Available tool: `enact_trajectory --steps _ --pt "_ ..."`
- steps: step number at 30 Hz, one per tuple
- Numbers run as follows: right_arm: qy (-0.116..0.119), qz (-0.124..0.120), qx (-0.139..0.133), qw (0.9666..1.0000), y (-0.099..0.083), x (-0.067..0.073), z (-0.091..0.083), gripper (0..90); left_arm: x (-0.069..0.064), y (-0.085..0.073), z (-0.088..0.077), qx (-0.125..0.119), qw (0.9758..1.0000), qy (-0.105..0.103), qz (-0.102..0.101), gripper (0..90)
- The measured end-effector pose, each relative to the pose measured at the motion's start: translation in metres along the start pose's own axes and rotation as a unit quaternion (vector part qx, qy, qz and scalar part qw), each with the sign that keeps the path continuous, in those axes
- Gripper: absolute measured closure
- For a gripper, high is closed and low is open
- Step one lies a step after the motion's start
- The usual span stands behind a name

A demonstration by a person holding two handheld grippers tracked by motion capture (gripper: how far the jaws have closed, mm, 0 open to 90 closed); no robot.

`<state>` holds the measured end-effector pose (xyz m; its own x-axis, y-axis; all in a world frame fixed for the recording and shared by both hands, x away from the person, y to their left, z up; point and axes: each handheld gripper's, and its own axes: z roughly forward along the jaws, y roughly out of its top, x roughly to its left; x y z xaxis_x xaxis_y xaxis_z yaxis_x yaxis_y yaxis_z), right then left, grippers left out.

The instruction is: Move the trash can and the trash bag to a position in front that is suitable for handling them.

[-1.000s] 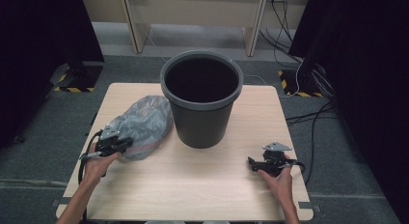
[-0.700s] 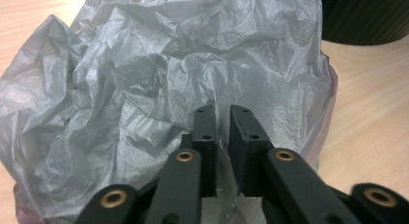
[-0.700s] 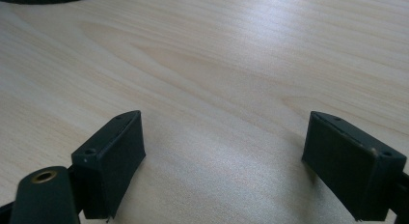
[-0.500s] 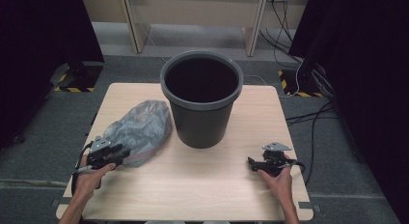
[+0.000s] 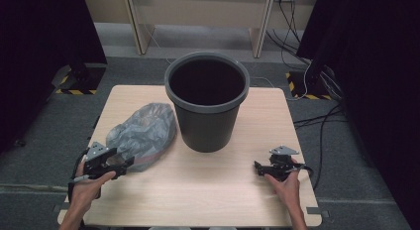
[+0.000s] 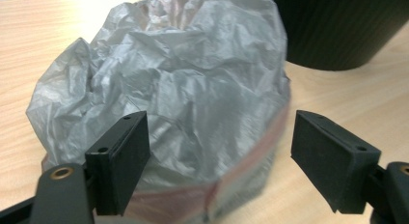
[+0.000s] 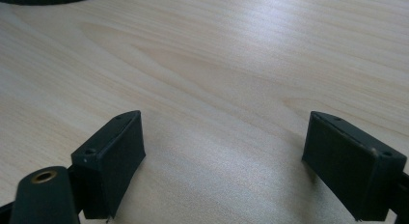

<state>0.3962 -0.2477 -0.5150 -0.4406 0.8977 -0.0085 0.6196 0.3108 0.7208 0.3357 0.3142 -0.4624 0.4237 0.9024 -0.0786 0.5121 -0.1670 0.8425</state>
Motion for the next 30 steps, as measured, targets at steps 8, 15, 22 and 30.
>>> enact_trajectory --steps 8,15,22,30 --pt "0.000 0.001 0.000 1.0000 0.000 0.000 0.000 14.7 -0.012 -0.017 0.000 -0.003 0.9998 -0.016 0.014 17.2" --pt "0.000 0.000 0.000 1.0000 0.000 0.000 0.000 14.7 -0.023 -0.032 0.000 0.004 0.9993 -0.025 0.027 15.7" --pt "0.000 0.000 0.000 1.0000 0.000 0.000 0.000 14.7 -0.033 -0.036 -0.006 0.015 0.9986 -0.024 0.044 15.7" --pt "0.000 -0.001 0.000 1.0000 0.000 0.000 0.000 14.7 -0.028 -0.052 0.002 0.047 0.9984 -0.020 0.024 15.9"
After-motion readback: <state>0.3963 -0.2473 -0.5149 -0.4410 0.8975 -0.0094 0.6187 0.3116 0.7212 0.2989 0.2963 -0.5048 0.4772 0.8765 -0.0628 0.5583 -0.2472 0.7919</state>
